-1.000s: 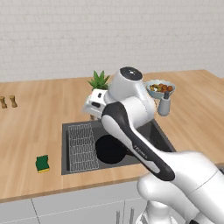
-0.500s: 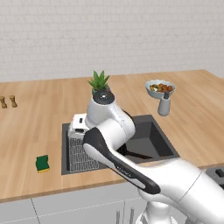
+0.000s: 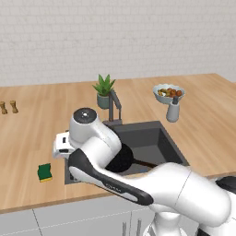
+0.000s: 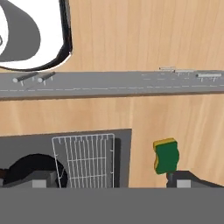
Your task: Pick the pan and sponge and place them into the sink. Then turn on the water.
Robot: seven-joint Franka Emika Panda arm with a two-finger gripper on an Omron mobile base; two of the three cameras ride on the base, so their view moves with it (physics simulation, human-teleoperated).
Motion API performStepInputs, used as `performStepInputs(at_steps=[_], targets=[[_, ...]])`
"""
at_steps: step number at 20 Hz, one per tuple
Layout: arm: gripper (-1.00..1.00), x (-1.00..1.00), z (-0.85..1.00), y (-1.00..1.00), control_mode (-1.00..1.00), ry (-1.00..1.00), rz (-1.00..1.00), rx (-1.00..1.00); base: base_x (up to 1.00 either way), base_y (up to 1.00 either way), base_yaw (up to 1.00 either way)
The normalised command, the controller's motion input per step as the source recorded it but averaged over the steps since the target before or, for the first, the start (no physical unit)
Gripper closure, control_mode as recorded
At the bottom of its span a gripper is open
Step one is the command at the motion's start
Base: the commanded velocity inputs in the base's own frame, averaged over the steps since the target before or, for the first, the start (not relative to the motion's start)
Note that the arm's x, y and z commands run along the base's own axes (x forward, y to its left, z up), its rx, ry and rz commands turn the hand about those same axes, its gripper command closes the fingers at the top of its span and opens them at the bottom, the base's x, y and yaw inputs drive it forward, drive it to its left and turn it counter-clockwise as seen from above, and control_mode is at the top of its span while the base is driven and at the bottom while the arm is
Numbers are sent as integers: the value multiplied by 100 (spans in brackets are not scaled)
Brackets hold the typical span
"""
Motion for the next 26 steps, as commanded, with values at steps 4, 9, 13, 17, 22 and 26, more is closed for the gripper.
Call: performStepInputs(at_steps=[4, 9, 13, 17, 22, 26], targets=[[-100, 11, -28, 56, -100, 4, 4, -2, 0, 0, 0], [-100, 27, -32, 41, -100, 8, 1, -2, 0, 0, 0], [-100, 38, -26, 32, -100, 4, 0, -1, 0, 0, 0], [-100, 30, -34, 30, -100, 0, 0, -1, 0, 0, 0], [-100, 18, -43, 24, -100, 0, 0, 0, 0, 0, 0], [-100, 25, -38, 15, -100, 0, 0, 0, 0, 0, 0]])
